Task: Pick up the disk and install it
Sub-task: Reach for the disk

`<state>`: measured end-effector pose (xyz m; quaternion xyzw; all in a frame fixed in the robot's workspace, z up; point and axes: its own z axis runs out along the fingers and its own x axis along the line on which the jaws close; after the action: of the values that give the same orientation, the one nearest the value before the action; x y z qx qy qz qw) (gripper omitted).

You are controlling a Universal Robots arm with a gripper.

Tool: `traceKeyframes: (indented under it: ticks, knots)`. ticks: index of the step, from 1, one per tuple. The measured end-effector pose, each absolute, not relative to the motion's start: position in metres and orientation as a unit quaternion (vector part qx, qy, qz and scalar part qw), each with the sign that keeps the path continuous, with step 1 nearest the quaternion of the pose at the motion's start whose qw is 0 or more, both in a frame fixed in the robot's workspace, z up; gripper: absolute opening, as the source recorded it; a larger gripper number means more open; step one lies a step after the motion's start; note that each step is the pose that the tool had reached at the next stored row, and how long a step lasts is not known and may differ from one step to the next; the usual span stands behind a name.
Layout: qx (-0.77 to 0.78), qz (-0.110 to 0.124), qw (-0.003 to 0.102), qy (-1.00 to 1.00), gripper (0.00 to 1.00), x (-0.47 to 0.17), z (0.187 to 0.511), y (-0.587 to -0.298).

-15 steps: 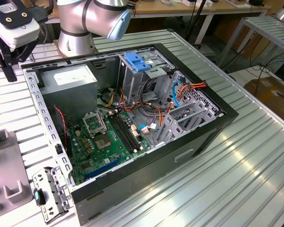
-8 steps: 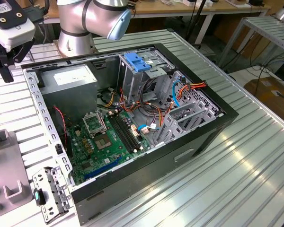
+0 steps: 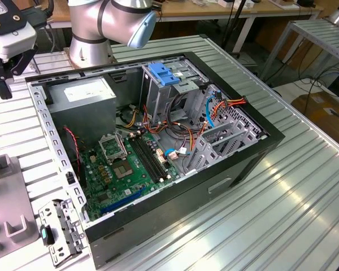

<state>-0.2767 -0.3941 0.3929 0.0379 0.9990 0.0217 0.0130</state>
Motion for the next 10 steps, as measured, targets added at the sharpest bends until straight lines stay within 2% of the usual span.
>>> traceKeyframes:
  ticks: [10]
  knots:
    - [0.038,0.022,0.013,0.999,0.11,-0.2872,0.3929,-0.3939]
